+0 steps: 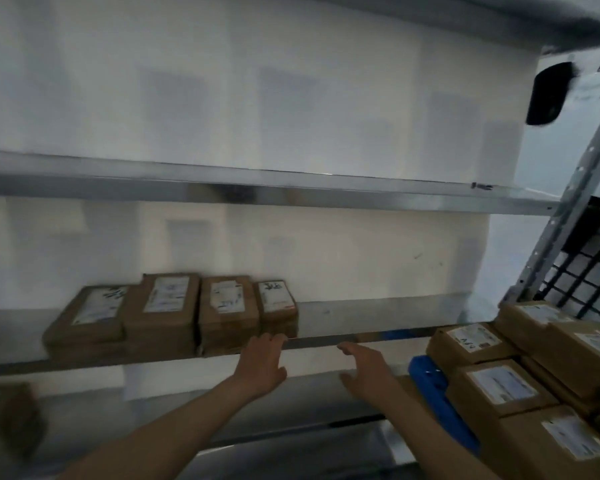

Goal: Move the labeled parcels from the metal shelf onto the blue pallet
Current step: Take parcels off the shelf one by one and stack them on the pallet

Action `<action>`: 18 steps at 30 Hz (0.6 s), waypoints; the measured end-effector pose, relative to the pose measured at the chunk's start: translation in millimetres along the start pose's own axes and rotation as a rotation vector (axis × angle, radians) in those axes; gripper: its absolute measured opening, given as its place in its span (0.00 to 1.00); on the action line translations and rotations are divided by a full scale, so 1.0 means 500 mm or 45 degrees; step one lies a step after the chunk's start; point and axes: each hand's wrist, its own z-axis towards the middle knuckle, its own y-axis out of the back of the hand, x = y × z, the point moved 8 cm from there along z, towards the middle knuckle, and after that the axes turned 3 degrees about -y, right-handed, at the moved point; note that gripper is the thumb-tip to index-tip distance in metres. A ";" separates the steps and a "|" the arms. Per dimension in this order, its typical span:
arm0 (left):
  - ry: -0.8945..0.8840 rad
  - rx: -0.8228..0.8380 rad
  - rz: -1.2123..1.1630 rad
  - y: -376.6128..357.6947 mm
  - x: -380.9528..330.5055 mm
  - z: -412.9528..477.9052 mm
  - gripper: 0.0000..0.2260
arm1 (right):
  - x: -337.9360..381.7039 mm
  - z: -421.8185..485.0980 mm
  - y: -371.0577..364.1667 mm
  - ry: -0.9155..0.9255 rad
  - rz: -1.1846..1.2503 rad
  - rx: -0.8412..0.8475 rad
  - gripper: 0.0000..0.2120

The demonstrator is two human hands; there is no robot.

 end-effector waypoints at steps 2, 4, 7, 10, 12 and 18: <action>0.058 -0.031 -0.016 0.035 0.080 -0.052 0.22 | 0.083 0.000 -0.046 0.051 -0.013 0.009 0.26; 0.132 -0.048 -0.034 0.067 0.159 -0.104 0.22 | 0.158 0.000 -0.090 0.099 -0.027 0.010 0.25; 0.245 -0.089 -0.047 0.111 0.272 -0.181 0.22 | 0.271 -0.002 -0.152 0.195 -0.024 0.031 0.23; 0.384 -0.134 -0.051 0.154 0.372 -0.247 0.23 | 0.370 0.004 -0.207 0.288 -0.016 0.085 0.21; 0.488 -0.151 -0.053 0.178 0.432 -0.284 0.23 | 0.431 0.011 -0.237 0.347 -0.022 0.123 0.21; 0.642 -0.195 -0.073 0.215 0.557 -0.342 0.22 | 0.560 0.063 -0.323 0.426 -0.052 0.232 0.23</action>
